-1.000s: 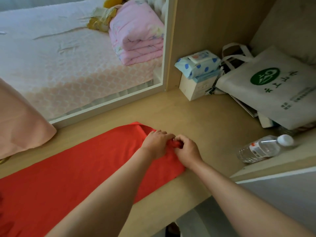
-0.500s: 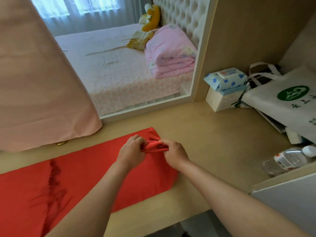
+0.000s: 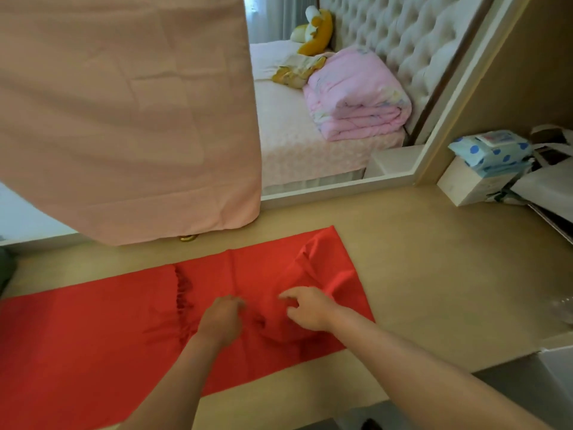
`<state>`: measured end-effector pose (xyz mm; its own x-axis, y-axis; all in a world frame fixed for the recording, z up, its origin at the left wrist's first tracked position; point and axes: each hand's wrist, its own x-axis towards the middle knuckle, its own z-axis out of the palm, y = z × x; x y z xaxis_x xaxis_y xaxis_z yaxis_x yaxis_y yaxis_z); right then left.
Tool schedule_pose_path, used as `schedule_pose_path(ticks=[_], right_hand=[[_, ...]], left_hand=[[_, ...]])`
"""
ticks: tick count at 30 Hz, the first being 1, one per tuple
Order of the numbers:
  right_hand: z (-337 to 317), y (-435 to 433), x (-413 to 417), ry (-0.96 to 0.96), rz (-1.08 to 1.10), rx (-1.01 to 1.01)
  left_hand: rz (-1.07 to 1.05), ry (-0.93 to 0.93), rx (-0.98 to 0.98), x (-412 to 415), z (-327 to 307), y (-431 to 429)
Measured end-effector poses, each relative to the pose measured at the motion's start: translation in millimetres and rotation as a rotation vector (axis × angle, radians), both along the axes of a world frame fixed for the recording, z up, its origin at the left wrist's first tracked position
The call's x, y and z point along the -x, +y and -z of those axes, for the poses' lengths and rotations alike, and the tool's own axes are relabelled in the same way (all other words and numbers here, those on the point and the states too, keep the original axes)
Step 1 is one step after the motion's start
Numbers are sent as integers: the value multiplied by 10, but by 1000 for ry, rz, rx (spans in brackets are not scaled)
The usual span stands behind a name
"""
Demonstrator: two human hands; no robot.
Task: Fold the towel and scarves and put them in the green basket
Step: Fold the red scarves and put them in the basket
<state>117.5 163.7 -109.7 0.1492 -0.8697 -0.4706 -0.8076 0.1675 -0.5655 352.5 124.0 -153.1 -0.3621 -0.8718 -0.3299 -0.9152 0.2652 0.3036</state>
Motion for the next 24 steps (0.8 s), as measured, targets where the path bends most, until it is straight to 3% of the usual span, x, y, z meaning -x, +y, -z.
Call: schedule_pose_path(ticks=[7,12,15,20,22,24], right_hand=[[65,-164,208,124,315,140],[186,-383,414,150,405,137],[304,-541,476,146,444,41],[307,-732,413,358,300,-148],[249,-836,357,233,347,-161],[141,-954,288,-73,456,-156]], left_hand=[[62,293,71,482,-47,-102],[142,289,34,948,40,-209],[48,303,-7,1073,84,-309],[-133,395,-167,1043,64,-453],[-190,436,-254,1003,-4,-500],[-267,525,-372,965,-104,-529]])
